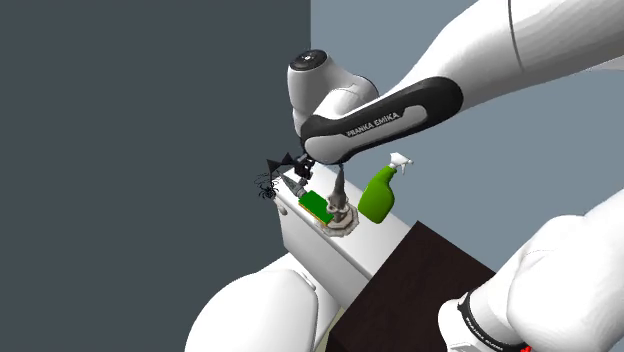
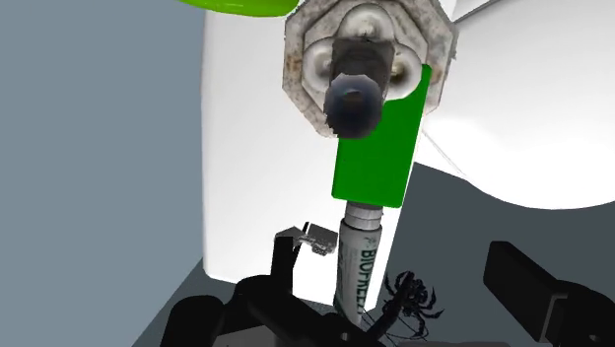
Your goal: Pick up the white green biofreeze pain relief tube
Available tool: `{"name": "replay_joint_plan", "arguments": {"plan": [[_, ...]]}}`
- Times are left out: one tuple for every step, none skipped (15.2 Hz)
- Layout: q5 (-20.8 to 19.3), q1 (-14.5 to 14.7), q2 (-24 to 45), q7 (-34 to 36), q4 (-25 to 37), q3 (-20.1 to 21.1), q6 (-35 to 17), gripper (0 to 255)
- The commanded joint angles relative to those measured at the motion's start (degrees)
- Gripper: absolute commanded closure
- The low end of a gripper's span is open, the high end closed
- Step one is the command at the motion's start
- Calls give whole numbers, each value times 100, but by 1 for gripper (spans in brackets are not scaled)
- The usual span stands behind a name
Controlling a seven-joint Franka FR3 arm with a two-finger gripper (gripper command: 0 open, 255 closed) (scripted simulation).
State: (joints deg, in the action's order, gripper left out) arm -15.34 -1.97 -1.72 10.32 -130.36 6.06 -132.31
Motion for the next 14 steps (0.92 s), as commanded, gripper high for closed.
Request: {"name": "replay_joint_plan", "arguments": {"plan": [[-159, -21, 401, 104, 169, -12, -237, 0], [-242, -21, 624, 167, 293, -19, -332, 0], [-324, -16, 848, 228, 425, -30, -420, 0], [-404, -7, 1071, 287, 565, -45, -500, 0], [-482, 4, 1295, 343, 712, -63, -574, 0], [-556, 20, 1518, 396, 867, -85, -641, 0], [-626, 37, 1742, 445, 1029, -108, -701, 0], [-691, 55, 1966, 489, 1199, -132, -754, 0], [-750, 75, 2190, 529, 1376, -157, -801, 0], [-804, 98, 2414, 564, 1561, -184, -841, 0], [-851, 120, 2639, 593, 1753, -211, -875, 0], [-893, 143, 2864, 617, 1953, -238, -903, 0], [-929, 166, 3090, 635, 2162, -264, -925, 0], [-951, 183, 3257, 646, 2321, -283, -936, 0]]}}
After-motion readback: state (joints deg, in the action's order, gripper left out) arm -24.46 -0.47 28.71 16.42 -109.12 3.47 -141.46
